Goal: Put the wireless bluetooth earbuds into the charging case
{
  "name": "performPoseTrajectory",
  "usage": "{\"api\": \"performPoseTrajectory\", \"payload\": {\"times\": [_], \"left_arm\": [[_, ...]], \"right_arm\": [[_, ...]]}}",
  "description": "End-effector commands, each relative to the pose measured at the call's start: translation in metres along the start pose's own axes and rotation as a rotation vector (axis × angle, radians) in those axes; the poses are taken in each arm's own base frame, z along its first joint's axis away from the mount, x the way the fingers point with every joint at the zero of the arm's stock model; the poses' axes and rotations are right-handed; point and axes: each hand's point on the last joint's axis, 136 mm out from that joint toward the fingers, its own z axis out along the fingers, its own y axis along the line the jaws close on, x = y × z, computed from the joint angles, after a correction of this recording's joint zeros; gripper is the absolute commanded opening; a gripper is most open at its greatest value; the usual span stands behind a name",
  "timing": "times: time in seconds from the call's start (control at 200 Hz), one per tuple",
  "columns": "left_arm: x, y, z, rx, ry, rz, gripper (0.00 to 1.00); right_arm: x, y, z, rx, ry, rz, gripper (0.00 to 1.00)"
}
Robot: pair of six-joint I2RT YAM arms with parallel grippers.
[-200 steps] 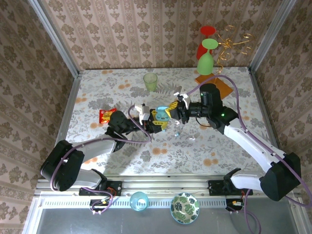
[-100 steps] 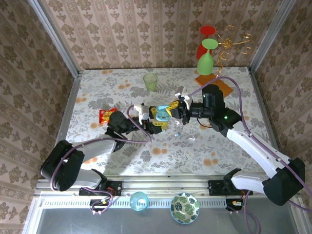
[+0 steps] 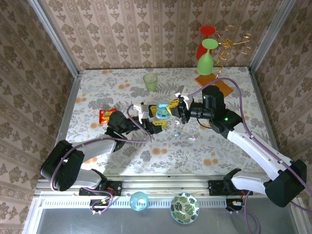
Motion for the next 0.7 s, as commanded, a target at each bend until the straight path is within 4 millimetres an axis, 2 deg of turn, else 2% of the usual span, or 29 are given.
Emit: {"api": "performPoseTrajectory", "payload": {"times": [0.0,0.32,0.535,0.695], "left_arm": [[-0.011,0.003,0.003,-0.005,-0.022,-0.006,0.64],[-0.016,0.002,0.004,-0.003,-0.031,0.002,0.56],[-0.018,0.000,0.006,0.008,-0.037,0.025,0.56],[-0.017,-0.003,0.008,0.026,-0.031,0.028,0.48]], "right_arm": [[-0.006,-0.006,-0.001,0.050,-0.031,-0.021,0.00],[0.003,-0.002,0.004,0.010,-0.002,-0.011,0.00],[0.004,0.005,0.006,-0.036,0.007,-0.011,0.00],[0.003,0.005,0.007,-0.040,0.008,-0.013,0.00]]}}
